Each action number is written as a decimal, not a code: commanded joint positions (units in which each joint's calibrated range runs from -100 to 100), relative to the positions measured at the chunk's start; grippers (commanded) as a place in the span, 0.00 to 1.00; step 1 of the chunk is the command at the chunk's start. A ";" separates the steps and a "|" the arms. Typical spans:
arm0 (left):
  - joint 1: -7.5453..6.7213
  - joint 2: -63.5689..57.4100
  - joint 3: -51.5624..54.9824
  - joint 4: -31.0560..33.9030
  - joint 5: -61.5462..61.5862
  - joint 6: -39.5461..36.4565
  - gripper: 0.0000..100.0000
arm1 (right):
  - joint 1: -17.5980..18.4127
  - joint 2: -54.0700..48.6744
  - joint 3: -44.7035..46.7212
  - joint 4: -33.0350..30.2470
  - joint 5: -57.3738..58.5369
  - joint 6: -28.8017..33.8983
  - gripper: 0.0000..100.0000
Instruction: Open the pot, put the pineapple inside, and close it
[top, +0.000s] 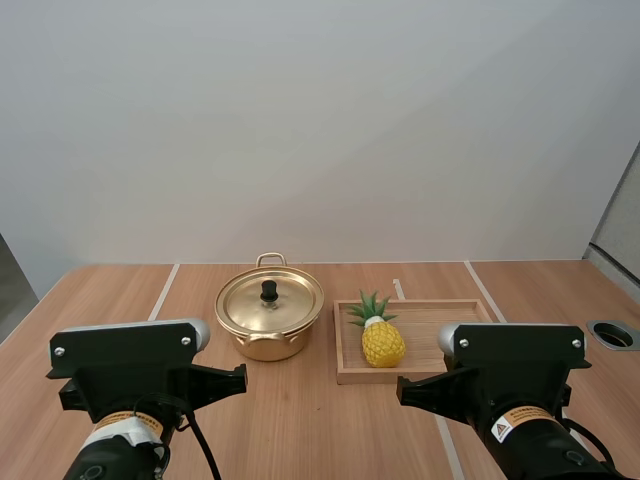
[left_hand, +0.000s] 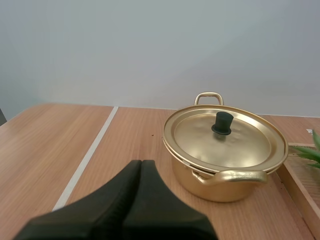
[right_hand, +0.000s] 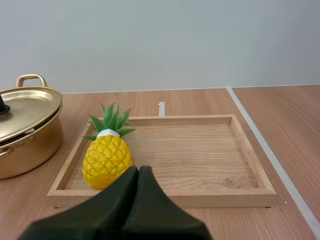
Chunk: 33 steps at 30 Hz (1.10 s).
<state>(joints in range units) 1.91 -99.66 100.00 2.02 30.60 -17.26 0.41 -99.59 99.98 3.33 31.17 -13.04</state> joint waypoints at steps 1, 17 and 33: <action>-0.11 -0.34 0.00 0.25 -1.20 -0.55 0.00 | -0.23 -0.41 0.02 0.15 -0.05 -0.39 0.00; -0.11 -0.34 0.00 0.25 -1.20 -0.55 0.00 | -0.23 -0.41 0.02 0.15 -0.05 -0.39 0.00; -0.11 -0.34 0.00 0.25 -8.06 -0.54 0.00 | -0.23 -0.41 0.02 -4.31 -14.59 -0.39 0.00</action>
<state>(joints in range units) 1.91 -99.66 100.00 2.02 28.50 -17.26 0.41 -99.59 99.98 1.43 25.67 -13.04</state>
